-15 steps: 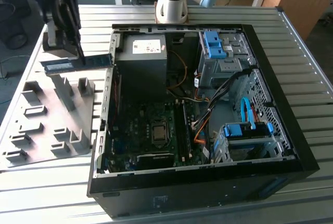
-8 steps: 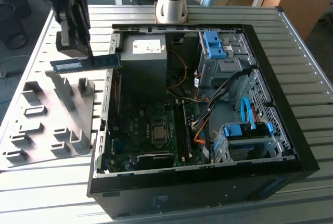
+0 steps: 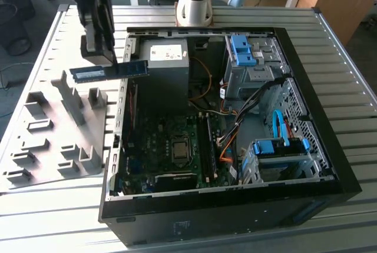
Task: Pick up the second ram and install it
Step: 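Pick up the second ram and move it above second insertion slot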
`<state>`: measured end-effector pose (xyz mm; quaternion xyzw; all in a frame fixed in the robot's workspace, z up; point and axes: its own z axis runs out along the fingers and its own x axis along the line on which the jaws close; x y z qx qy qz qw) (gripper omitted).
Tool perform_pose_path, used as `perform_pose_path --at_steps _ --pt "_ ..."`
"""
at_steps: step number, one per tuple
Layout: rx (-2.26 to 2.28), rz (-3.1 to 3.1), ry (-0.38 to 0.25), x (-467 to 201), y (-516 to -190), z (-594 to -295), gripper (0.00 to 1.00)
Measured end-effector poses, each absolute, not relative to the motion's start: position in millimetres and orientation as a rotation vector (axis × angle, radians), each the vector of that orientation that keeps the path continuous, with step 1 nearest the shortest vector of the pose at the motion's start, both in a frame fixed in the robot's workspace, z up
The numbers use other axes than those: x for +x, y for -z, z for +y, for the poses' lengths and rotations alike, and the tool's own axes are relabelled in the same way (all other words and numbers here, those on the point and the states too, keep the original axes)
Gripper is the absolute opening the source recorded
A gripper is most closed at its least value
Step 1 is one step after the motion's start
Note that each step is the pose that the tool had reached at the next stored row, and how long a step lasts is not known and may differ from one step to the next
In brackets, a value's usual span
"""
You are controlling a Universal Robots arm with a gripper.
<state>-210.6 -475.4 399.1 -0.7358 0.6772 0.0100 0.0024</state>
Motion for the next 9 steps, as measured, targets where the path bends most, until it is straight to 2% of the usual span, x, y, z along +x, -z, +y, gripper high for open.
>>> perform_pose_path --at_steps 9 --pt "-2.308 2.124 -0.032 -187 -399 -475 0.14"
